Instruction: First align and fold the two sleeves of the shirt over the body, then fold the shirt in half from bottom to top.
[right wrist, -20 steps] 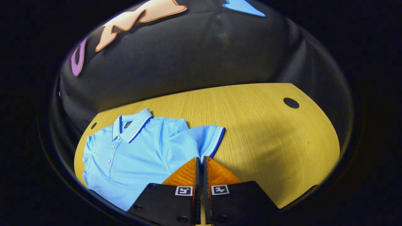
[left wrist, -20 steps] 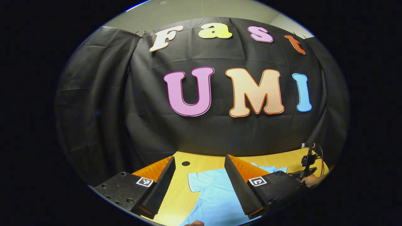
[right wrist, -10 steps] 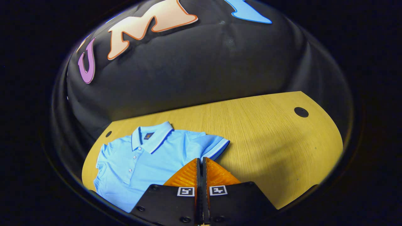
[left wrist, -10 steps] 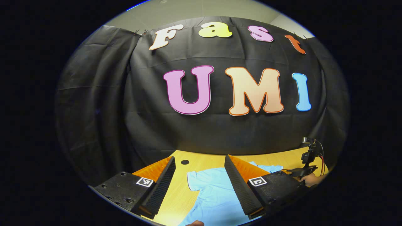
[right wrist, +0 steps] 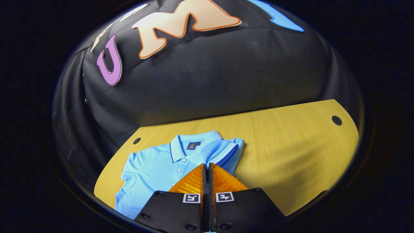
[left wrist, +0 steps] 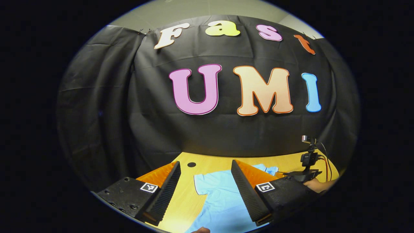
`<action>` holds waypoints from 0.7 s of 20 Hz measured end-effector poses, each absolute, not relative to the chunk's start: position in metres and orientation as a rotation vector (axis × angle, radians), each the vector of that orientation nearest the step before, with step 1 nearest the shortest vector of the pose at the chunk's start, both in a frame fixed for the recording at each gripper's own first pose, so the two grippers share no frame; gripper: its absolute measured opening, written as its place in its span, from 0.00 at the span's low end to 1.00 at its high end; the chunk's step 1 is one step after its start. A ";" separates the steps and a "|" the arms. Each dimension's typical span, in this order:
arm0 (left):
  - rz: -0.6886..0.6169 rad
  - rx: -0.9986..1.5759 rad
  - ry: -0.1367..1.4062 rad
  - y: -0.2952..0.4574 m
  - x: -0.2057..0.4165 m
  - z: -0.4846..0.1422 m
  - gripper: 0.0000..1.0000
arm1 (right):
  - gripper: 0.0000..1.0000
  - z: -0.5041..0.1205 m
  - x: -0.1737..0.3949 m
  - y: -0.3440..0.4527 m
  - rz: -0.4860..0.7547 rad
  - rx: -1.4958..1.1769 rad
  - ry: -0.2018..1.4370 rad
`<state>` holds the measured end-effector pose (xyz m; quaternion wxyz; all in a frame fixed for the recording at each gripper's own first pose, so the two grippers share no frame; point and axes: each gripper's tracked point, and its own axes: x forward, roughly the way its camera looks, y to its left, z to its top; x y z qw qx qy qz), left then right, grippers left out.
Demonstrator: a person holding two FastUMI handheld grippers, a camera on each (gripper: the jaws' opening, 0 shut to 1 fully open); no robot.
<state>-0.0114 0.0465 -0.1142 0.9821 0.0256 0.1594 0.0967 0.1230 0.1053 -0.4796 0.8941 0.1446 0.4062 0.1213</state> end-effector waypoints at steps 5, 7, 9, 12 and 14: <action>0.210 0.044 0.343 0.054 -0.012 -0.125 0.94 | 0.33 -0.492 0.100 0.140 0.327 0.366 0.942; 0.205 0.042 0.349 0.055 -0.007 -0.132 0.94 | 0.75 -0.481 0.096 0.131 0.330 0.356 0.932; 0.191 0.033 0.361 0.055 -0.001 -0.143 0.94 | 0.96 -0.463 0.101 0.116 0.321 0.335 0.878; 0.159 0.013 0.374 0.059 0.013 -0.161 0.94 | 0.96 -0.429 0.094 0.090 0.286 0.329 0.825; 0.131 -0.005 0.389 0.065 0.022 -0.180 0.94 | 0.96 -0.409 0.089 0.074 0.250 0.324 0.794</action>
